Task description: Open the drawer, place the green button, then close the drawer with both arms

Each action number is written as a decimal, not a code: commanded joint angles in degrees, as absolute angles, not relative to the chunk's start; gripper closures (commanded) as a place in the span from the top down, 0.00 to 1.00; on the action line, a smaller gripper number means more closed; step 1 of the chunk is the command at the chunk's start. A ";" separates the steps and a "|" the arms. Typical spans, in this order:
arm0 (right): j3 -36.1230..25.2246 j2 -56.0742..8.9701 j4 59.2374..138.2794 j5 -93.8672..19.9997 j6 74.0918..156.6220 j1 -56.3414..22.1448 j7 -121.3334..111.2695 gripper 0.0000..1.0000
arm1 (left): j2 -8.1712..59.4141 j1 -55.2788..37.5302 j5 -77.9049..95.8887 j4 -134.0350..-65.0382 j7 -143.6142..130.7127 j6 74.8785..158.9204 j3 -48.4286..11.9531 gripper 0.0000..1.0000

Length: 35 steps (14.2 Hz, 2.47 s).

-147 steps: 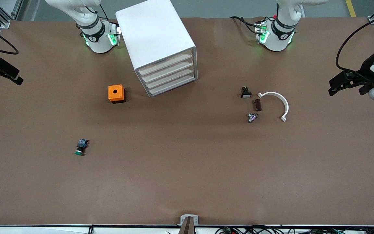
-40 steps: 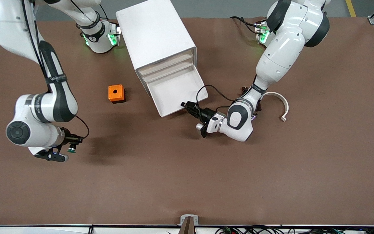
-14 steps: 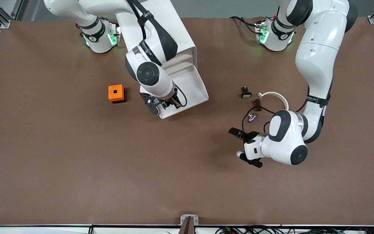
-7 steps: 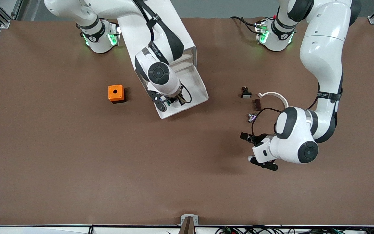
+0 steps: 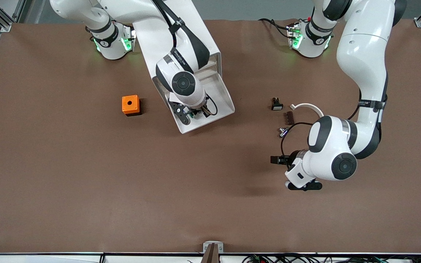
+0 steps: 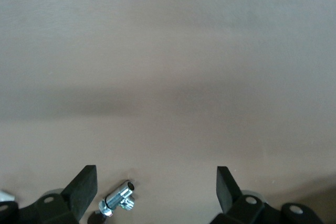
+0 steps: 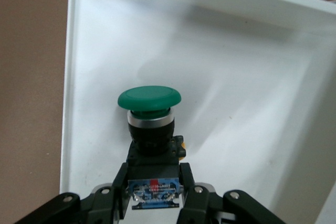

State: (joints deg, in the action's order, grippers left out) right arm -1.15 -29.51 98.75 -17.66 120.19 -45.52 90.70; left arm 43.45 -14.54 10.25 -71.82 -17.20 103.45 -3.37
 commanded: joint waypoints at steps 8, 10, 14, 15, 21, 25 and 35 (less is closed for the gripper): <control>-1.67 -29.53 98.70 -18.72 119.54 -46.23 91.41 1.00 | 40.25 -17.14 0.53 -72.69 -25.04 103.97 -2.29 1.00; -1.84 -29.01 96.52 -18.46 114.73 -45.71 91.41 1.00 | 40.25 -17.23 0.44 -72.69 -25.32 103.97 -2.37 1.00; -3.07 -26.38 87.82 -18.02 97.95 -43.34 91.23 1.00 | 39.99 -17.14 0.44 -72.69 -25.75 103.97 -2.72 1.00; -3.16 -25.41 86.15 -18.02 95.04 -42.20 91.14 1.00 | 39.64 -17.31 0.27 -72.77 -25.58 103.97 -2.72 1.00; -3.25 -15.32 81.21 -16.18 80.53 -32.98 81.08 1.00 | 39.55 -20.82 0.26 -72.77 -32.23 104.06 -2.64 1.00; -3.25 -8.36 81.91 -12.67 73.49 -26.03 62.54 1.00 | 40.43 -27.93 0.26 -72.86 -45.05 107.83 -2.64 1.00; -3.25 1.76 90.09 -5.19 72.77 -6.17 15.85 1.00 | 46.49 -38.32 2.97 -73.83 -58.70 117.24 -2.81 1.00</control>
